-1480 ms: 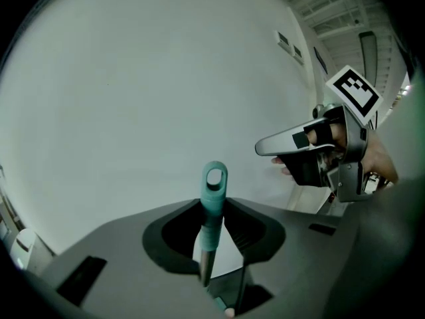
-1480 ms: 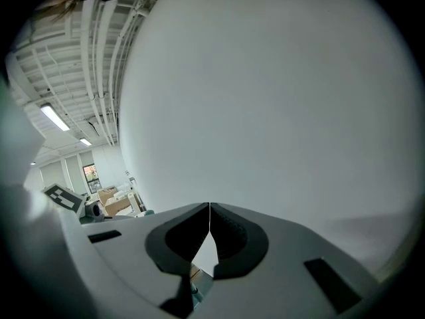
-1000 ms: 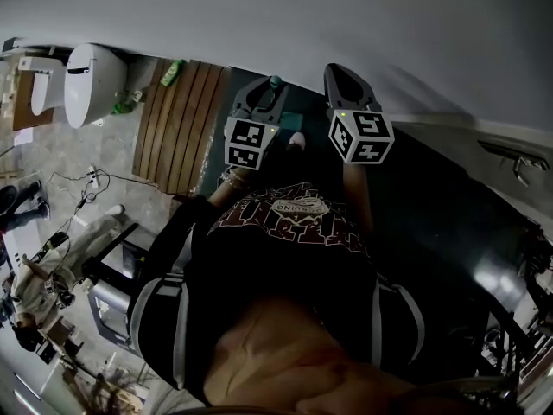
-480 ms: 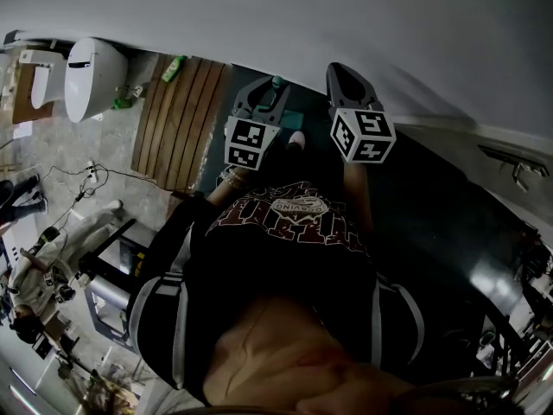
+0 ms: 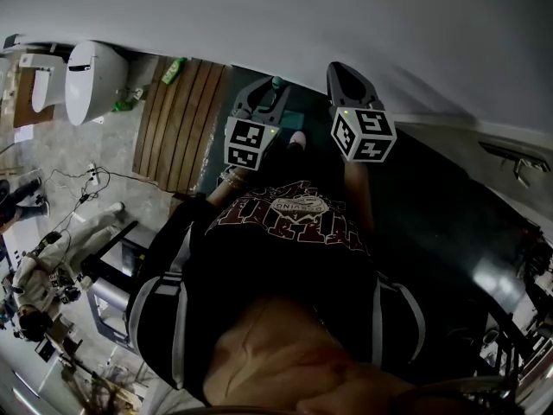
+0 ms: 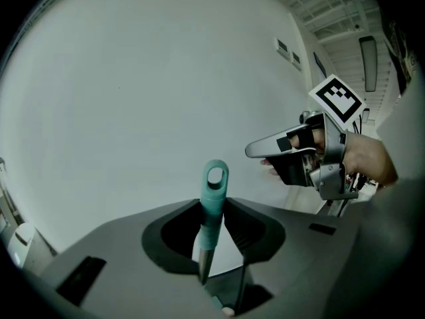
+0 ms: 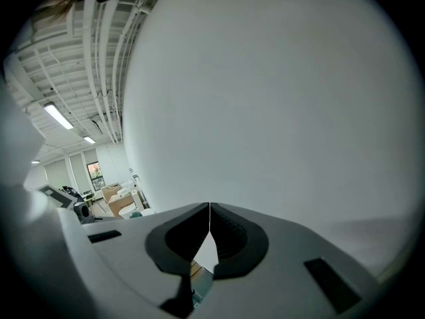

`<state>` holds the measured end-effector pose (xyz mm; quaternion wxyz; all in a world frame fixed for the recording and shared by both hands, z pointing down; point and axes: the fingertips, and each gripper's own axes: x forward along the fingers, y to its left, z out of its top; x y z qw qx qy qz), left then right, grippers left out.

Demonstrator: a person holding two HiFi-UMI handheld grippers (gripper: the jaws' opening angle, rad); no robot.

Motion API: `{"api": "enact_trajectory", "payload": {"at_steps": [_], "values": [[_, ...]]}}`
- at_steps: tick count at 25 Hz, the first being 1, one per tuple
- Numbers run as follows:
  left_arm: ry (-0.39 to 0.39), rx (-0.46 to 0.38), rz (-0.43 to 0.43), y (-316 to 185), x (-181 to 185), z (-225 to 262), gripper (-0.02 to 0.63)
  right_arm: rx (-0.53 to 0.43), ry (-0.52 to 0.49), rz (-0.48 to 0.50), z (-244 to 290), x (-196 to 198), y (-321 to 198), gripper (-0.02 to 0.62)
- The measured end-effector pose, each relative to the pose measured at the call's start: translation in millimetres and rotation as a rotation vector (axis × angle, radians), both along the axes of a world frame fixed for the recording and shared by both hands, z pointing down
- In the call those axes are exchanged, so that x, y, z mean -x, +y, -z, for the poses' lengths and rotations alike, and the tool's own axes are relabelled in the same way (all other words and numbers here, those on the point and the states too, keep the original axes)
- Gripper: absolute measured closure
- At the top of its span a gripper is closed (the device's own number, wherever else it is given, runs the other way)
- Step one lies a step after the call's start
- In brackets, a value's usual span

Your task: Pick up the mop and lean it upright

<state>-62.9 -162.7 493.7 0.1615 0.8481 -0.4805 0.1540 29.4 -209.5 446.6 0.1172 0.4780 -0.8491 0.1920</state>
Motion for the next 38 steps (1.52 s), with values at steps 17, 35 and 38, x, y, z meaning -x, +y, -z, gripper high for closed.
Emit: {"api": "enact_trajectory", "payload": {"at_steps": [17,35,38], "values": [[0.002,0.001,-0.009,-1.4,-0.3,0.7,0.453,-0.011,0.008,-0.033,5.9,-7.6,6.6,0.577],[0.004,0.007,-0.035,-24.8,-5.6,-1.4,0.453,-0.003,0.01,-0.068,4.7,-16.2,-5.9,0.577],[0.005,0.01,-0.037,-33.5,-6.0,-2.7,0.453,0.0,0.013,-0.073,4.0,-17.3,-10.2,0.577]]}}
